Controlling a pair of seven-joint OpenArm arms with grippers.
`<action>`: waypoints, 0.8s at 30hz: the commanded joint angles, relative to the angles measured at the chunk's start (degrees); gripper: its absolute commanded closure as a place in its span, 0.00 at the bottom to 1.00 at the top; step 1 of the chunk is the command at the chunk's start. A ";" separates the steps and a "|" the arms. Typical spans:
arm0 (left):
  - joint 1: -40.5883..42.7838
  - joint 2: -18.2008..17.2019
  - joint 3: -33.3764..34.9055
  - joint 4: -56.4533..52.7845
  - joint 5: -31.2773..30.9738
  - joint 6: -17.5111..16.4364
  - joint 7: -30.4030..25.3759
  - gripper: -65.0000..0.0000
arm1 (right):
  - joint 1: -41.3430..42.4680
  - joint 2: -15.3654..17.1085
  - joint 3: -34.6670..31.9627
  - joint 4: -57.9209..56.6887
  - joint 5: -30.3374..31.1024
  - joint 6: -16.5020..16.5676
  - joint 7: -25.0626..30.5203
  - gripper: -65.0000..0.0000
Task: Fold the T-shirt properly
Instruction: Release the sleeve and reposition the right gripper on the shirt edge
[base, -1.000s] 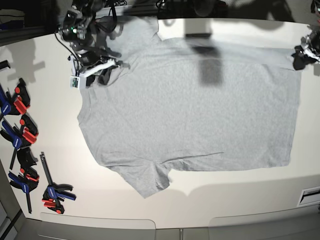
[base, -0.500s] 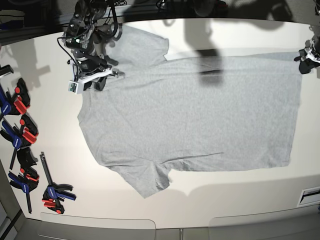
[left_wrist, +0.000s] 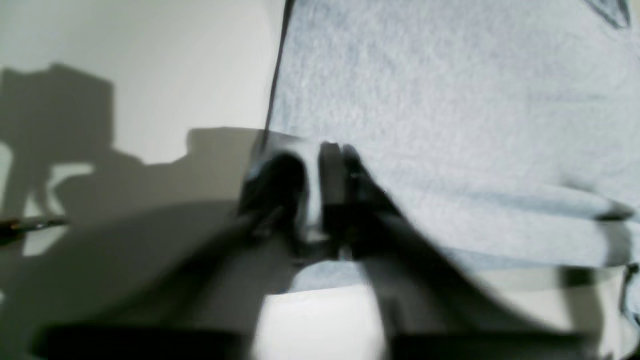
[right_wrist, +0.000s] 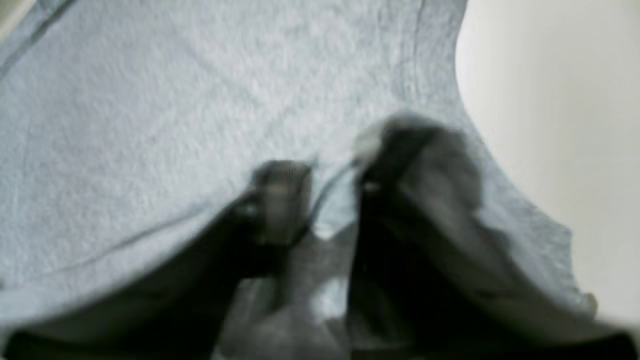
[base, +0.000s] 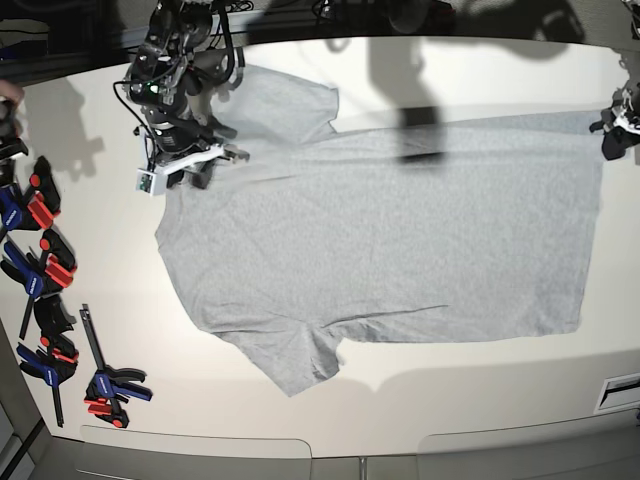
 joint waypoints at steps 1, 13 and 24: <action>-0.31 -1.62 -0.63 0.74 -0.90 -0.24 -1.55 0.62 | 0.48 0.31 0.22 0.90 0.46 0.68 1.51 0.52; 0.59 -3.19 -10.23 2.99 -1.92 -3.15 3.06 0.52 | -3.10 0.28 4.57 9.33 5.95 0.66 -3.50 0.46; 8.90 -6.36 -16.50 7.23 -4.20 -3.56 2.93 0.52 | -19.87 -2.51 10.47 15.06 18.36 2.58 -5.25 0.46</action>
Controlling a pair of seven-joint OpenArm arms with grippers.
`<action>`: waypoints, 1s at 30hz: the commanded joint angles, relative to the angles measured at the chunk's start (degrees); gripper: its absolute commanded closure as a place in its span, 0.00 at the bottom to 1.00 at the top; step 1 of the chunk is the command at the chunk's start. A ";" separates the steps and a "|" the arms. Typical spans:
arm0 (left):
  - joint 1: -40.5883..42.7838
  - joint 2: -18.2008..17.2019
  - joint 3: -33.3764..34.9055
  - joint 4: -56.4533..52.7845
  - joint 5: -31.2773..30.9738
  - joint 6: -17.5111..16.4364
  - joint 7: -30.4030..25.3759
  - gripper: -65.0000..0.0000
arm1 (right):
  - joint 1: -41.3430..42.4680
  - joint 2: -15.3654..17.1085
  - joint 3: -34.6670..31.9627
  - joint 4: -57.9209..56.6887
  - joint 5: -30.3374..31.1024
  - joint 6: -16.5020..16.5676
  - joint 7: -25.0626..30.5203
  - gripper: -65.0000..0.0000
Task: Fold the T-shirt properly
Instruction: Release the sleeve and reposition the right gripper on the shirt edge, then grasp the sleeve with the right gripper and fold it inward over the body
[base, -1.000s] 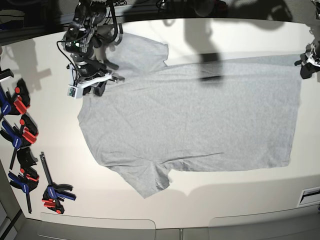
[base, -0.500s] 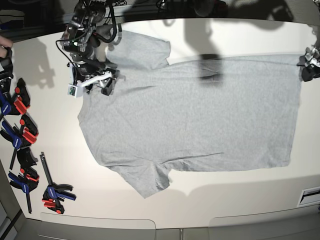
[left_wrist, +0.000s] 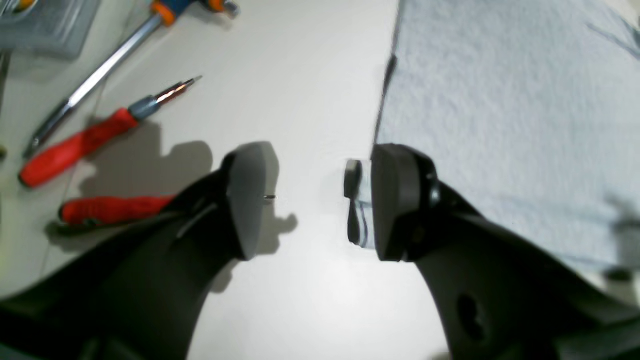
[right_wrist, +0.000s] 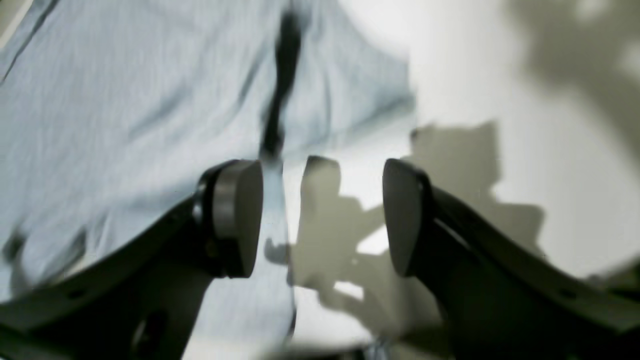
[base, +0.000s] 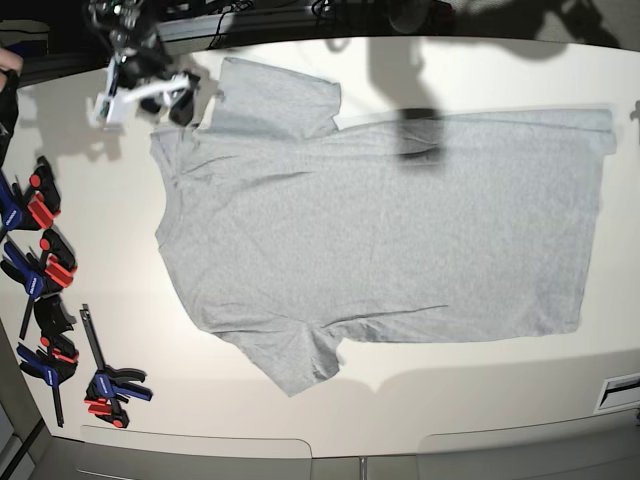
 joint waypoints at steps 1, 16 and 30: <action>0.20 -1.66 -0.61 0.74 -0.70 -0.26 -1.09 0.52 | -0.96 -0.76 0.09 0.92 1.46 0.72 1.27 0.46; 0.17 -1.66 -0.61 0.74 -0.68 -0.26 -1.11 0.52 | -1.70 -4.03 -8.39 -10.64 -2.14 -1.95 1.49 0.46; 0.20 -1.66 -0.61 0.74 -0.68 -0.28 -1.07 0.52 | -1.92 -4.03 -17.42 -10.36 -1.53 -0.48 -3.89 0.62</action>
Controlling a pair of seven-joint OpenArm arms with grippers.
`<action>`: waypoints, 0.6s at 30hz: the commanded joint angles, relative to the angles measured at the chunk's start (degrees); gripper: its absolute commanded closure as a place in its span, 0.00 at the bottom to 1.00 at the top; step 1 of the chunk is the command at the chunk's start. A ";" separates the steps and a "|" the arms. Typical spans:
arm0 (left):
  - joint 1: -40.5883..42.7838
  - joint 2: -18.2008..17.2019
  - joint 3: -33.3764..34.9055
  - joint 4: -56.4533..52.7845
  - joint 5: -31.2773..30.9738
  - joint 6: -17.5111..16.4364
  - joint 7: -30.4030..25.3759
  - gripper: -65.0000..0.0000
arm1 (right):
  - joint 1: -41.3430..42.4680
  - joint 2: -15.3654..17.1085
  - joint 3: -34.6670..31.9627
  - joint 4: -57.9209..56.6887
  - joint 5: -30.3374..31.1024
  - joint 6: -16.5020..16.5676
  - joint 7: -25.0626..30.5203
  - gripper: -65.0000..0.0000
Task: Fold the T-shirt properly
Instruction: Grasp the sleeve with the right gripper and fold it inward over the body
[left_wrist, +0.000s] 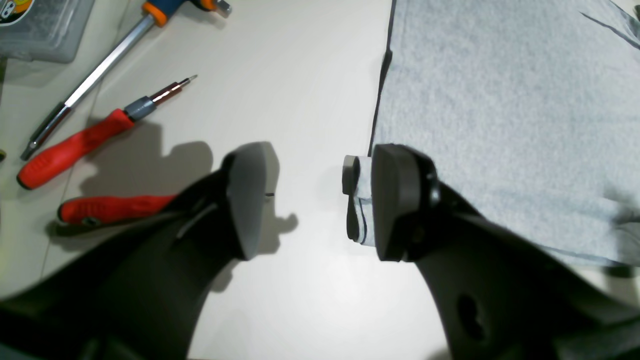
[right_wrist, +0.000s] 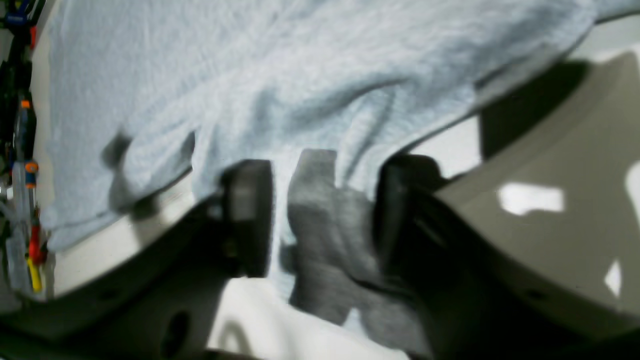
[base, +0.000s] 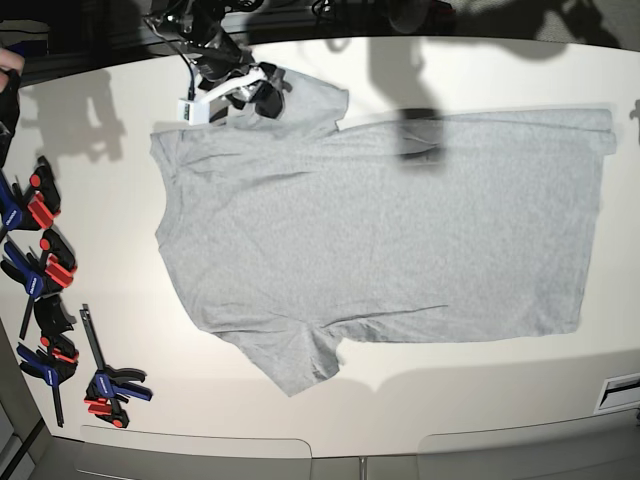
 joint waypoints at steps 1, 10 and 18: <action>0.07 -1.64 -0.66 0.74 -0.76 -0.31 -1.14 0.52 | -0.96 -0.25 -0.31 0.04 -2.01 0.37 -2.86 0.70; 0.04 -1.64 -0.66 0.74 -0.76 -0.28 -1.14 0.52 | 7.37 -0.25 -0.98 2.56 6.32 7.52 -1.11 1.00; 0.04 -1.64 -0.66 0.74 -0.76 -0.31 -1.16 0.52 | 21.35 -0.25 -9.66 2.51 -8.46 5.90 3.23 1.00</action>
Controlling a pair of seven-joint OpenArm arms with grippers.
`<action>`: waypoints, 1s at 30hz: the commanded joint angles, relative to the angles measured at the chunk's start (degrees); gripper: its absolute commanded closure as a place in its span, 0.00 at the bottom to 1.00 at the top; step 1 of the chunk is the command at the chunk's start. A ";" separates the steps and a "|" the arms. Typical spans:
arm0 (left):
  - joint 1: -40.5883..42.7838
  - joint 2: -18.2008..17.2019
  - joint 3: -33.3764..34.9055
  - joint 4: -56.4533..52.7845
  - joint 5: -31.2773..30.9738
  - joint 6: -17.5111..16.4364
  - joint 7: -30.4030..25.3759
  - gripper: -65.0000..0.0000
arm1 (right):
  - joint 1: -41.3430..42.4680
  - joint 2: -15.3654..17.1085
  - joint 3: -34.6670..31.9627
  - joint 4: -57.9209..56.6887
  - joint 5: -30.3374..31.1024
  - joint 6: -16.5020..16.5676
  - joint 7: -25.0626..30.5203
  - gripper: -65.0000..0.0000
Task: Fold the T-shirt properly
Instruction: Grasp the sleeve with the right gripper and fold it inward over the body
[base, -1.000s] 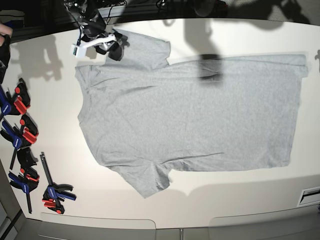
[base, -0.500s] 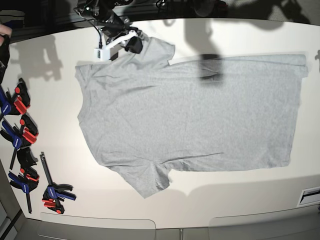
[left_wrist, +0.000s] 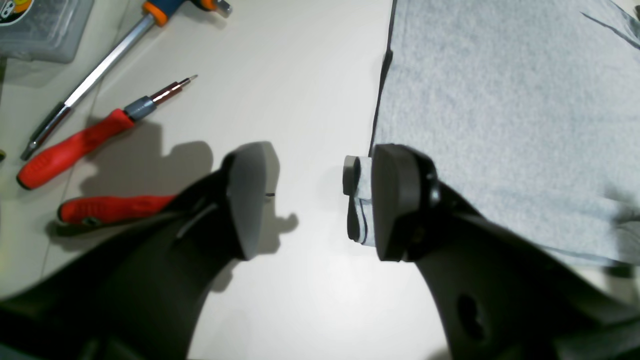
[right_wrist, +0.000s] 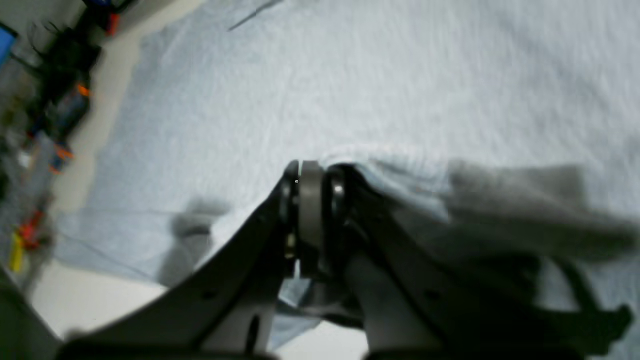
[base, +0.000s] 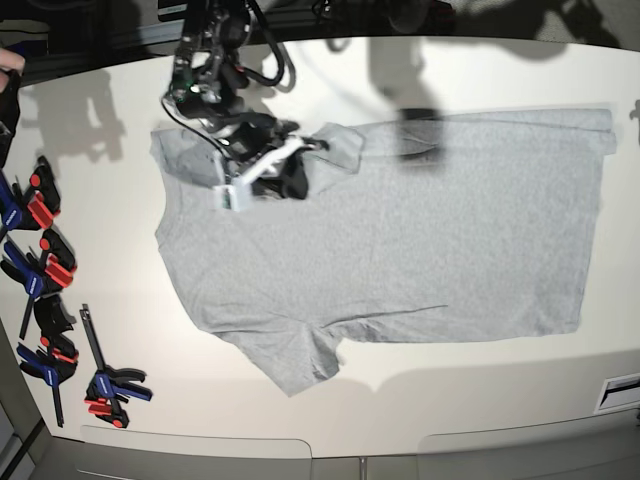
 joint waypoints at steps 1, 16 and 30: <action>0.11 -1.60 -0.66 0.74 -0.74 -0.31 -1.14 0.52 | 2.32 -0.20 -1.14 1.05 -0.22 0.00 2.29 0.98; 0.24 -1.57 -0.66 0.74 -0.74 -0.39 -1.07 0.52 | 5.64 0.13 -4.59 1.05 -11.10 -4.74 7.02 0.52; -0.26 -1.55 7.87 0.72 -2.80 -2.16 -0.59 1.00 | 2.36 3.08 0.35 4.57 -17.33 -5.60 -2.89 1.00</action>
